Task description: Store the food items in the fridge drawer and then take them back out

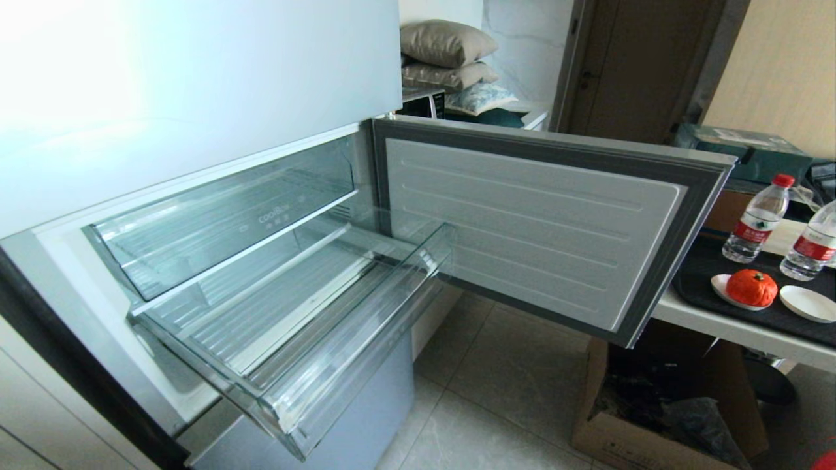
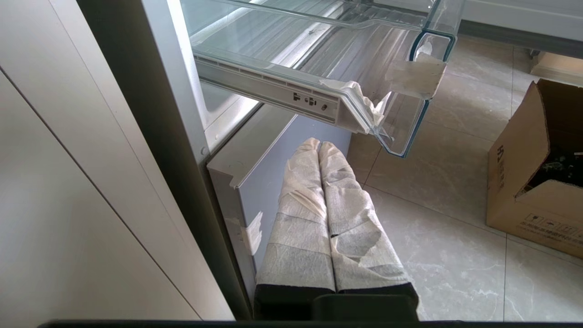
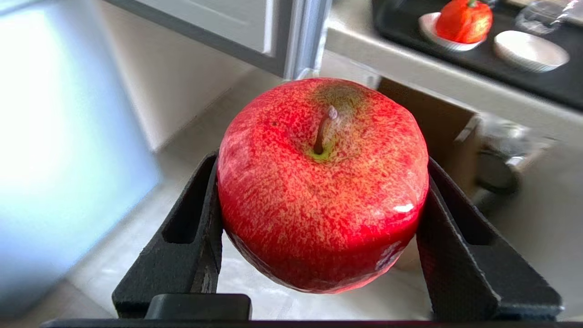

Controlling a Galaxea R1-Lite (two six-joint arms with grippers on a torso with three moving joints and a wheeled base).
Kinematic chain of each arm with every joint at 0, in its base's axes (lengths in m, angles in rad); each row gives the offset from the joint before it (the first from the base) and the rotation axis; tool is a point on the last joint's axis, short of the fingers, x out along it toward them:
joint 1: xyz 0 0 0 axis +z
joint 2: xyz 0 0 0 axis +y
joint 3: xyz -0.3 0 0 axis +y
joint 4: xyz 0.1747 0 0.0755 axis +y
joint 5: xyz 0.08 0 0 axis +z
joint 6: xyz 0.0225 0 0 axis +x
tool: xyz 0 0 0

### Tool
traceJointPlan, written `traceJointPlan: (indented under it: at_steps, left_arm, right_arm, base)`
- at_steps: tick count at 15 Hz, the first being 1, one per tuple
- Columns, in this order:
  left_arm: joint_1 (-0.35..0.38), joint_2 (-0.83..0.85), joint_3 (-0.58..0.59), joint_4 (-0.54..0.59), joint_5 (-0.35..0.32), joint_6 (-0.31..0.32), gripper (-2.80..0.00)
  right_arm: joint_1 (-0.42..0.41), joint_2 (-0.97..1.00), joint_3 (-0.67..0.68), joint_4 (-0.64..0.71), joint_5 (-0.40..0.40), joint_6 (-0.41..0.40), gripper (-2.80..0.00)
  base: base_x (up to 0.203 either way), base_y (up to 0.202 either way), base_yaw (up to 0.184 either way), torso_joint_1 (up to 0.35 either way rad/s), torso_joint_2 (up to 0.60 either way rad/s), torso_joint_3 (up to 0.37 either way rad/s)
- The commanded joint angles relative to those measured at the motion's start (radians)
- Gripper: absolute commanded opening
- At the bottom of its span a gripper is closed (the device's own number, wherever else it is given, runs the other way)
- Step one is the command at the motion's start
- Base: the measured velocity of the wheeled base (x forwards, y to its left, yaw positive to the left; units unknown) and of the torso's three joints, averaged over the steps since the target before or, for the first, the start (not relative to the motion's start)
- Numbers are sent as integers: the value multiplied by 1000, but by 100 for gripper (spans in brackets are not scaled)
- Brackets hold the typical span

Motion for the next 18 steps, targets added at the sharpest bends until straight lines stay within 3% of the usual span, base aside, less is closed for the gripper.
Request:
traceJointPlan:
  at_steps: [1, 4, 13, 18]
  left_arm:
    - [0, 1, 0, 0, 0, 0, -280]
    - [0, 0, 0, 0, 0, 0, -280]
    - [0, 1, 0, 0, 0, 0, -280]
    - [0, 0, 0, 0, 0, 0, -280]
  right_arm:
    - [36, -207, 0, 58, -4, 17, -280]
    - [59, -276, 1, 137, -6, 59, -280]
    - [59, -275, 2, 138, -6, 63, -280]
    - [59, -275, 2, 138, -6, 70, -280]
  base:
    - [0, 0, 0, 0, 0, 0]
    - [0, 0, 0, 0, 0, 0]
    - [0, 0, 0, 0, 0, 0]
    - [2, -8, 147, 3, 4, 3]
